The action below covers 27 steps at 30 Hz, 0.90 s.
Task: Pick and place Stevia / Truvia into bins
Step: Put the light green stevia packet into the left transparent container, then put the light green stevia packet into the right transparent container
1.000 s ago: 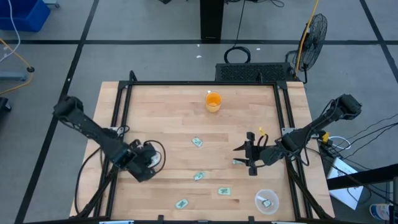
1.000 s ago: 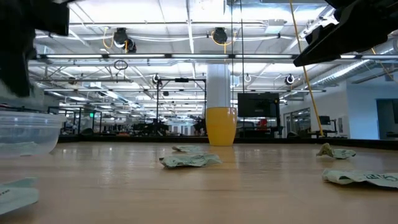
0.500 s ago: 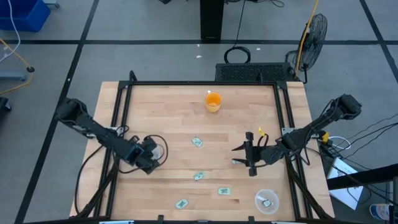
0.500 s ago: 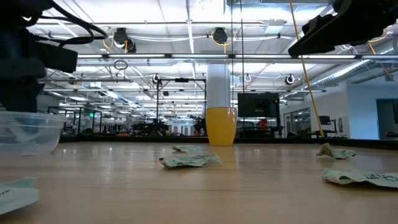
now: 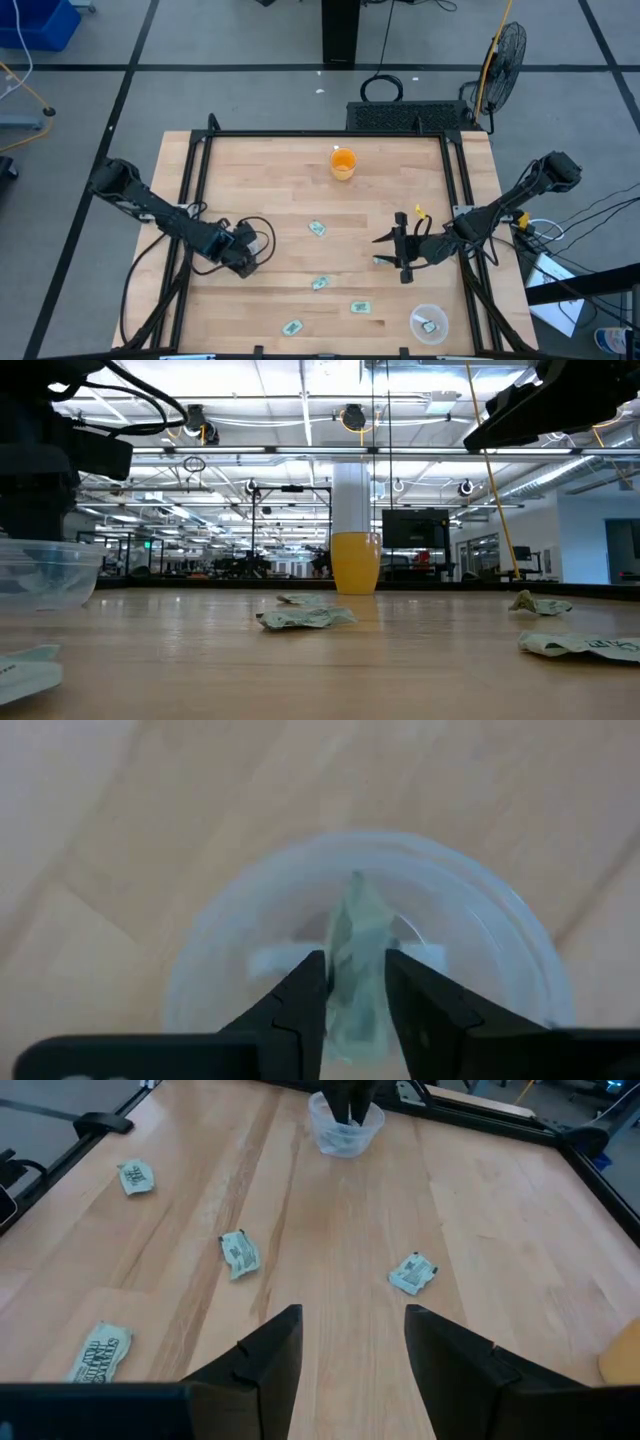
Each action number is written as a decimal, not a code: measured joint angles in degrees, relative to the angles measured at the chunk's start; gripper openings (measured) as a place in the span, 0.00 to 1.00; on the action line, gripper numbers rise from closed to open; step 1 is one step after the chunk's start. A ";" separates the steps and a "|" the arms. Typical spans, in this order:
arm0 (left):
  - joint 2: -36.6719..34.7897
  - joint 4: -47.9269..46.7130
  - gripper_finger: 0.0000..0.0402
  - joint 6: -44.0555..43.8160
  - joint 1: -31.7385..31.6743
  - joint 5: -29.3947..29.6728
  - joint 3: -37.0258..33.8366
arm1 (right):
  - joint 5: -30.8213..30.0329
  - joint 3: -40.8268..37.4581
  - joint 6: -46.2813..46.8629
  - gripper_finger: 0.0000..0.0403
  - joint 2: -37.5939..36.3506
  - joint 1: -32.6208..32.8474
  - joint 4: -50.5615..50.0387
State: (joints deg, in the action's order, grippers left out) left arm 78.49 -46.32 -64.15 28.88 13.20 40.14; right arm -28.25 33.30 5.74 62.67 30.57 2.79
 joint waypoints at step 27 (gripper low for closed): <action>-4.71 3.88 0.33 14.54 0.00 13.23 11.98 | 7.58 0.04 8.94 0.42 13.73 -0.70 -4.95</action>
State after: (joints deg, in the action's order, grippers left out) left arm 73.78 -42.45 -49.61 28.88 26.43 52.12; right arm -20.67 33.34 14.68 76.40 29.87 -2.16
